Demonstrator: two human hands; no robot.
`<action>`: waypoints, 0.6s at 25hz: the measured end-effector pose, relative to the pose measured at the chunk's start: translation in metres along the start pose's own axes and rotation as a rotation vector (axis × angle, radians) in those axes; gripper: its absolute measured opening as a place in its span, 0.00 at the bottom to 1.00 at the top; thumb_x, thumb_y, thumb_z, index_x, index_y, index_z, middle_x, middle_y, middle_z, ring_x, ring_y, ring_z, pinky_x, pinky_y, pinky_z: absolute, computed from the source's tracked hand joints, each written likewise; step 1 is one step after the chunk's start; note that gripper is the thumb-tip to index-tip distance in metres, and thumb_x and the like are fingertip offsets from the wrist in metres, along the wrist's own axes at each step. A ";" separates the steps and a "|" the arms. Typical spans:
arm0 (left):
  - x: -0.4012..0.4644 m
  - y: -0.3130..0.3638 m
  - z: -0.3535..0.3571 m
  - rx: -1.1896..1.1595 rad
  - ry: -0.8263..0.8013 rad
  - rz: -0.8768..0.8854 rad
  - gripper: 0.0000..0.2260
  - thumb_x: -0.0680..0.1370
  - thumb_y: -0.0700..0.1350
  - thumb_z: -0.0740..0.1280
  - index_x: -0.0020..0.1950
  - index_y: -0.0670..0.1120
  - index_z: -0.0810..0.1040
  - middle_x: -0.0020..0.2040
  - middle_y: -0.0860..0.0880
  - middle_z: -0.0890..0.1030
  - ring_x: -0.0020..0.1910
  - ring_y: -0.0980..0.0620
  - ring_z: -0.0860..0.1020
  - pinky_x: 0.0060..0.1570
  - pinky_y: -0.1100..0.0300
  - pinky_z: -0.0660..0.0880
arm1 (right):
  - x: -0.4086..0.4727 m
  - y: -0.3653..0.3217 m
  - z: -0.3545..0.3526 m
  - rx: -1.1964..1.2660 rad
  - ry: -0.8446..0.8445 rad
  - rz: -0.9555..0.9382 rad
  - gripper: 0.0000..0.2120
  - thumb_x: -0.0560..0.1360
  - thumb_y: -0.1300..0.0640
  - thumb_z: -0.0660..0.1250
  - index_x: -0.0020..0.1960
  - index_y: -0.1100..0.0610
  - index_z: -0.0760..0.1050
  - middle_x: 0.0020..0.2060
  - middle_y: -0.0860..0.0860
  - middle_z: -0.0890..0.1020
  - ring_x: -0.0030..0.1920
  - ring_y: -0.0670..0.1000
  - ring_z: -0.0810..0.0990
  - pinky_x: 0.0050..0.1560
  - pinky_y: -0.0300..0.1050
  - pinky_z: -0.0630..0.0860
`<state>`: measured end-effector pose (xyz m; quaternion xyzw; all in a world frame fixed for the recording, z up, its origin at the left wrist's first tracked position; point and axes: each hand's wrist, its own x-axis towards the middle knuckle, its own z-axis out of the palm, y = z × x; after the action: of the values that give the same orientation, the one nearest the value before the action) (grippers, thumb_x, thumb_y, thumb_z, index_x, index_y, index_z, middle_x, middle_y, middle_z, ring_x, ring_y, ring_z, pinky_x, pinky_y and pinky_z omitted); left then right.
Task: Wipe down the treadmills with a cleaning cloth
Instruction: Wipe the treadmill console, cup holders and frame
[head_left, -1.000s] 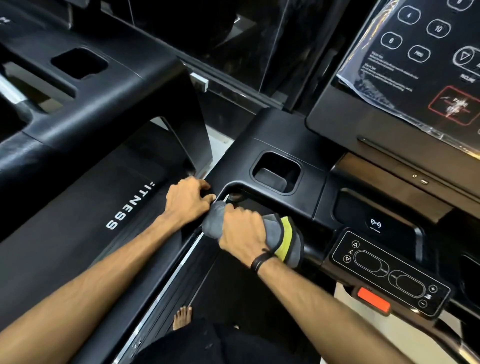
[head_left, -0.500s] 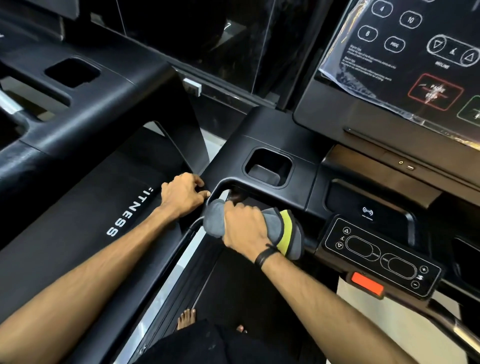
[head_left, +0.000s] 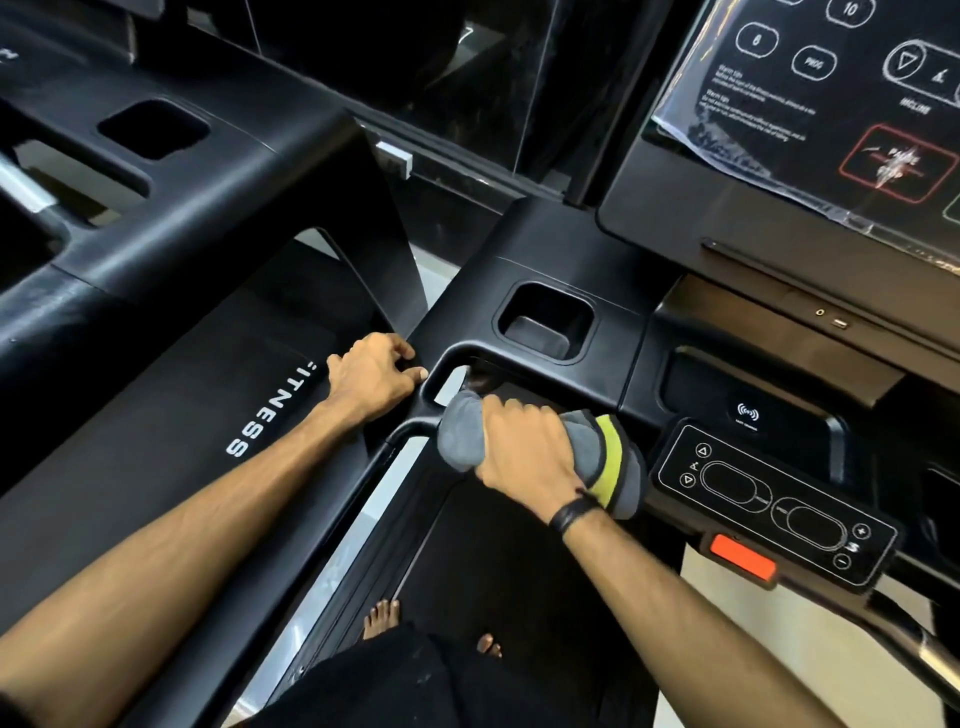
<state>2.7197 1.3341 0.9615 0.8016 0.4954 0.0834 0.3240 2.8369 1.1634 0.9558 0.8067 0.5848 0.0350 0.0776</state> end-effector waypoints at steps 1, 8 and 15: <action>0.001 -0.001 0.001 -0.005 -0.003 0.000 0.14 0.74 0.53 0.74 0.58 0.52 0.81 0.60 0.49 0.82 0.63 0.46 0.77 0.65 0.48 0.64 | -0.009 -0.001 0.004 -0.089 0.092 0.001 0.17 0.65 0.50 0.72 0.49 0.54 0.72 0.41 0.53 0.82 0.39 0.55 0.82 0.40 0.49 0.72; 0.005 -0.006 0.002 -0.048 -0.010 -0.021 0.13 0.72 0.55 0.76 0.54 0.54 0.81 0.57 0.52 0.83 0.60 0.49 0.78 0.65 0.47 0.64 | 0.033 0.043 -0.031 0.555 -0.682 0.008 0.30 0.56 0.36 0.80 0.45 0.57 0.78 0.42 0.51 0.82 0.42 0.52 0.81 0.39 0.48 0.75; 0.004 -0.009 0.002 -0.094 -0.013 -0.020 0.13 0.72 0.55 0.76 0.54 0.54 0.81 0.56 0.53 0.82 0.59 0.50 0.78 0.63 0.47 0.63 | -0.034 0.033 0.001 -0.038 0.088 -0.004 0.21 0.65 0.44 0.72 0.52 0.52 0.70 0.42 0.51 0.81 0.41 0.55 0.82 0.42 0.50 0.74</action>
<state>2.7161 1.3398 0.9542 0.7810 0.4967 0.0981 0.3656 2.8570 1.1217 0.9617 0.8014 0.5887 0.0815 0.0670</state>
